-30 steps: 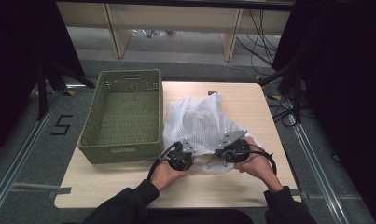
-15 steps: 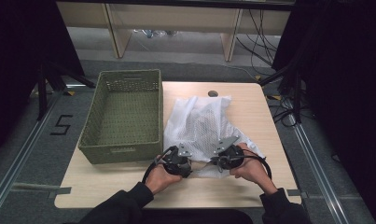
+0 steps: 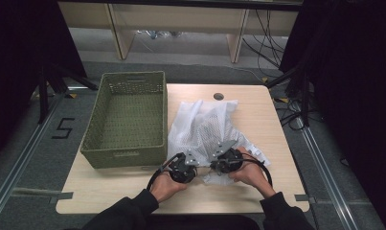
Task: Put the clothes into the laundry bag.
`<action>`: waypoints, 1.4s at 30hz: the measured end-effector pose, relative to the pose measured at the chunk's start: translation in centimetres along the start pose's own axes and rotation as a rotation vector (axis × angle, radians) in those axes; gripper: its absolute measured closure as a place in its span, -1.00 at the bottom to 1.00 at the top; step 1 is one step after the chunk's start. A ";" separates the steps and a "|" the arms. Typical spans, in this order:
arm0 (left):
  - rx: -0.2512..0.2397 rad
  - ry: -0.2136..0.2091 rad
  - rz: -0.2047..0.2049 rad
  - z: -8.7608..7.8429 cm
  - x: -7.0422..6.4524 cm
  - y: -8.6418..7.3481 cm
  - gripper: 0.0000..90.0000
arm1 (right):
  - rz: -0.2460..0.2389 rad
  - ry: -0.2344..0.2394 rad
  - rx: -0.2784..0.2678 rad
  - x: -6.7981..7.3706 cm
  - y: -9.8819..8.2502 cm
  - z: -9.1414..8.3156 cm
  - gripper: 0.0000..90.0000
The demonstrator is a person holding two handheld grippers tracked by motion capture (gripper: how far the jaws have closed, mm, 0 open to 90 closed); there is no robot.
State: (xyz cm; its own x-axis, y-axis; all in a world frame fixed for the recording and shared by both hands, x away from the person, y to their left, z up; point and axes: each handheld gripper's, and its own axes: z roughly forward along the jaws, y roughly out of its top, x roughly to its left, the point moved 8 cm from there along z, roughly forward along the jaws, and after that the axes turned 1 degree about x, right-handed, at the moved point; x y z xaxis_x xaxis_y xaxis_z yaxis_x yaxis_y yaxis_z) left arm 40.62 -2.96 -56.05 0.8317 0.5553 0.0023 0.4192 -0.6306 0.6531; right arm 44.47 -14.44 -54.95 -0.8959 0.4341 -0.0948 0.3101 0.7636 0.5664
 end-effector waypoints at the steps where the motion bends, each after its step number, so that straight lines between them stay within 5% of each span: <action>1: -0.001 -0.010 0.024 -0.3 -0.3 0.0 0.98 | 0.025 -0.018 -0.011 -0.3 0.6 0.7 0.99; 11: -0.003 -0.034 0.005 -0.8 -0.9 -0.8 0.98 | 0.055 -0.164 -0.051 -2.9 3.8 3.4 0.99; 12: -0.001 -0.036 0.027 -0.9 -0.7 -0.8 0.98 | 0.052 -0.178 -0.051 -3.3 4.0 3.6 0.99; 15: -0.004 -0.050 0.001 -1.0 -1.1 -0.9 0.99 | 0.020 -0.191 -0.044 -3.8 4.5 4.0 0.99; 18: 0.003 -0.049 0.044 -1.4 -1.8 -1.3 0.99 | 0.030 -0.222 -0.041 -4.8 5.0 4.5 0.99; 23: -0.027 -0.055 0.001 -2.2 -1.0 -1.3 0.99 | 0.032 -0.240 -0.060 -5.7 5.2 4.4 0.99; 25: -0.016 -0.054 0.033 -2.5 -1.1 -1.8 0.99 | 0.028 -0.246 -0.053 -6.2 4.9 4.3 0.99; 28: -0.014 -0.068 0.028 -2.5 -1.4 -2.0 0.99 | 0.049 -0.243 -0.051 -6.3 4.8 4.3 0.99; 29: -0.014 -0.070 0.040 -2.5 -1.4 -2.1 0.99 | 0.032 -0.284 -0.054 -7.0 4.8 4.4 0.99; 32: -0.017 -0.079 0.051 -2.4 -1.7 -2.1 0.99 | 0.052 -0.310 -0.072 -7.6 5.2 4.8 0.99; 37: -0.002 -0.082 0.094 -3.3 -1.5 -2.4 0.99 | 0.084 -0.296 -0.091 -7.8 5.5 5.0 0.99; 39: -0.003 -0.079 0.079 -3.3 -1.3 -2.6 0.99 | 0.078 -0.286 -0.084 -7.6 5.5 4.9 0.99; 42: 0.043 -0.059 0.108 -3.7 -0.7 -3.6 0.99 | 0.068 -0.244 -0.102 -6.8 5.7 4.1 0.99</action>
State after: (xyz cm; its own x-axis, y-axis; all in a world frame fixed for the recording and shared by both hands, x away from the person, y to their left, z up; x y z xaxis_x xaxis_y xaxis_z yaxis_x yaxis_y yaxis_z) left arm 37.20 0.96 -55.60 0.8925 0.4503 0.0254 0.3400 -0.7088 0.6181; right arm 53.60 -11.07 -54.42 -0.7673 0.5944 -0.2408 0.3224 0.6821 0.6564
